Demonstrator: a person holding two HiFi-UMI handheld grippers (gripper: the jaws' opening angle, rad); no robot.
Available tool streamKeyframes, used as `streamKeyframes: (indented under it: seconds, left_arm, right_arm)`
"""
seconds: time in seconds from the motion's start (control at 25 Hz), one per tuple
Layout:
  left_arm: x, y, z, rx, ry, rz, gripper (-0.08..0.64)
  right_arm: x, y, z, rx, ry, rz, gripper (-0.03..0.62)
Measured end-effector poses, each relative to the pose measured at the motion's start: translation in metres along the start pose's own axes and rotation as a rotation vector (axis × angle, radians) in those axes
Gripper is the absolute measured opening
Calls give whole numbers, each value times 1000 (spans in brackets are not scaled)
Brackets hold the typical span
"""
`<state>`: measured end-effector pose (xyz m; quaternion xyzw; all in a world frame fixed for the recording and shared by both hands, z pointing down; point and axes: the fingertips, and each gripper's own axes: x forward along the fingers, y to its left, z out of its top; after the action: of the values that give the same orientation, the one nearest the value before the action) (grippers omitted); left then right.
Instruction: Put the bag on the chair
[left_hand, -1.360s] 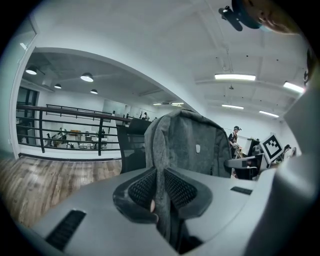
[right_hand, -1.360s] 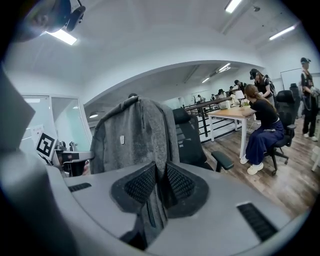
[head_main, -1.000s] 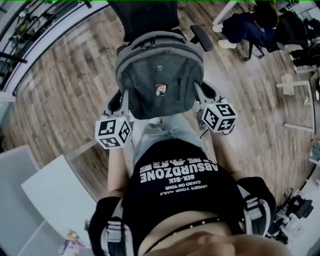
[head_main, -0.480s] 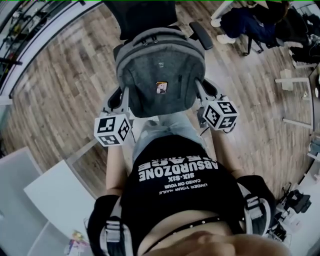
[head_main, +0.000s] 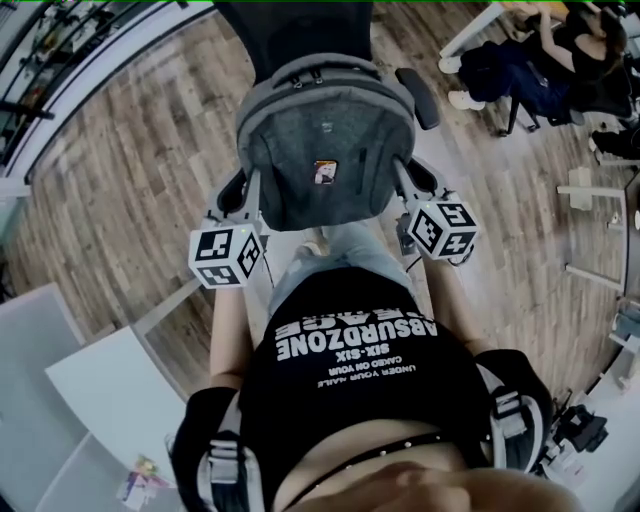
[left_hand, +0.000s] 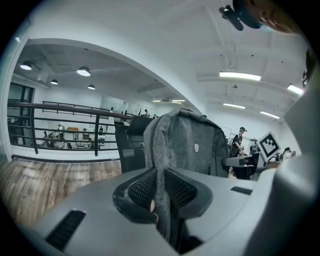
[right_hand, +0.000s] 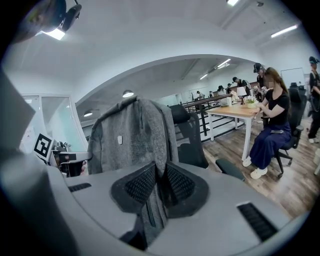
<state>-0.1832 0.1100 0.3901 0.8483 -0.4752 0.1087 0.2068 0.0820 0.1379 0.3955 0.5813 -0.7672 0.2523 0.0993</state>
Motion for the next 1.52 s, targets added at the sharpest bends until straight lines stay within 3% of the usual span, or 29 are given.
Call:
streamKeyframes:
  seconds: [0.84, 1.52]
  left_arm:
    - [116, 30, 87, 29, -49, 84, 61]
    - [178, 60, 94, -34, -17, 146, 61]
  right_arm:
    - [109, -58, 100, -44, -46, 65, 67]
    - [186, -87, 123, -61, 9, 112, 67]
